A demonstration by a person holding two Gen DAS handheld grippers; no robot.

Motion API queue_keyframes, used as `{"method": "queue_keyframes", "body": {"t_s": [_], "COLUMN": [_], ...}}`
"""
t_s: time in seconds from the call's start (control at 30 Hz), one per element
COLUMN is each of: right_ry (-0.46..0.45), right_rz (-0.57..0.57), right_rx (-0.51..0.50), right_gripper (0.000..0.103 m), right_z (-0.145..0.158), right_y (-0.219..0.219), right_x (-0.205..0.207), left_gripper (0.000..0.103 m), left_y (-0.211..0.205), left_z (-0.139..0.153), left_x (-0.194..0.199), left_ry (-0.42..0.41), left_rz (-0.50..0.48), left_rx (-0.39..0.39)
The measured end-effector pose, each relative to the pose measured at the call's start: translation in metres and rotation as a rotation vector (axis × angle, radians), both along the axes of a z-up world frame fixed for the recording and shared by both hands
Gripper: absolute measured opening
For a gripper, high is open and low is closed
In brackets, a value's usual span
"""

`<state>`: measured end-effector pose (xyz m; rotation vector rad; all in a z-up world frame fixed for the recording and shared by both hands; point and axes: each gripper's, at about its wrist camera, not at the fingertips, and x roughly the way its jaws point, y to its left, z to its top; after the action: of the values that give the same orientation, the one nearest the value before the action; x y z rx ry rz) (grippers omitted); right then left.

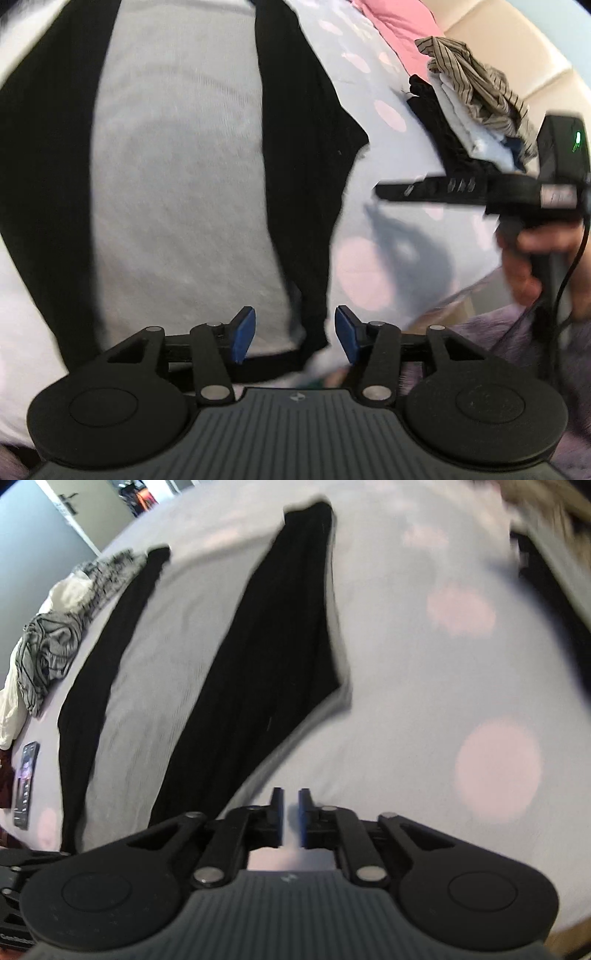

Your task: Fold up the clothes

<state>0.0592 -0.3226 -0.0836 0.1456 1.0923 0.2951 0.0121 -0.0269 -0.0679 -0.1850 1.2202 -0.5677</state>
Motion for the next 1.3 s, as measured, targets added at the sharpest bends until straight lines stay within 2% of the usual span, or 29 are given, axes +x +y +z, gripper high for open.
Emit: {"method": "queue_keyframes", "body": {"t_s": [0.1, 0.23, 0.4, 0.47, 0.5, 0.53, 0.63, 0.8, 0.87, 1.0, 1.07, 1.17, 1.23, 1.3], "right_ry": [-0.027, -0.062, -0.073, -0.070, -0.064, -0.057, -0.057, -0.066, -0.058, -0.011, -0.016, -0.040, -0.076, -0.090], "right_rz": [-0.016, -0.009, 0.028, 0.050, 0.059, 0.066, 0.018, -0.086, -0.105, -0.097, -0.099, -0.107, -0.089, -0.059], "right_rx": [0.020, 0.017, 0.027, 0.015, -0.002, -0.020, -0.067, -0.091, -0.120, -0.103, -0.106, -0.129, -0.158, -0.142], "right_gripper": [0.014, 0.024, 0.023, 0.019, 0.006, 0.003, 0.002, 0.001, 0.001, 0.001, 0.002, 0.013, 0.029, 0.029], "right_z": [0.005, 0.005, -0.006, -0.011, -0.013, -0.015, -0.011, 0.004, -0.001, -0.018, -0.018, -0.009, 0.001, 0.008], "right_y": [-0.013, -0.018, -0.010, -0.003, 0.001, 0.004, 0.002, -0.015, -0.018, -0.020, -0.019, -0.018, -0.014, -0.007], "right_x": [0.019, 0.044, 0.062, 0.066, 0.067, 0.068, 0.068, 0.064, 0.065, 0.067, 0.067, 0.063, 0.054, 0.041], "left_gripper": [0.048, 0.047, 0.047, 0.044, 0.044, 0.041, 0.041, 0.041, 0.041, 0.041, 0.041, 0.041, 0.037, 0.033], "left_y": [0.000, -0.002, 0.008, 0.012, 0.013, 0.014, 0.014, 0.017, 0.017, 0.014, 0.013, 0.013, 0.014, 0.013], "left_z": [0.008, 0.002, -0.001, -0.004, -0.008, -0.011, -0.014, -0.016, -0.016, -0.015, -0.013, -0.008, -0.004, -0.004], "left_x": [0.003, 0.007, 0.015, 0.018, 0.021, 0.022, 0.025, 0.026, 0.026, 0.023, 0.022, 0.018, 0.016, 0.014], "left_ry": [-0.036, -0.031, -0.070, -0.076, -0.068, -0.057, -0.054, -0.047, -0.045, -0.062, -0.071, -0.087, -0.099, -0.103], "left_rz": [0.006, 0.010, 0.073, 0.102, 0.108, 0.110, 0.102, 0.095, 0.090, 0.070, 0.066, 0.066, 0.067, 0.055], "left_rx": [0.012, 0.032, 0.073, 0.097, 0.108, 0.113, 0.119, 0.122, 0.126, 0.146, 0.152, 0.147, 0.134, 0.130]}}
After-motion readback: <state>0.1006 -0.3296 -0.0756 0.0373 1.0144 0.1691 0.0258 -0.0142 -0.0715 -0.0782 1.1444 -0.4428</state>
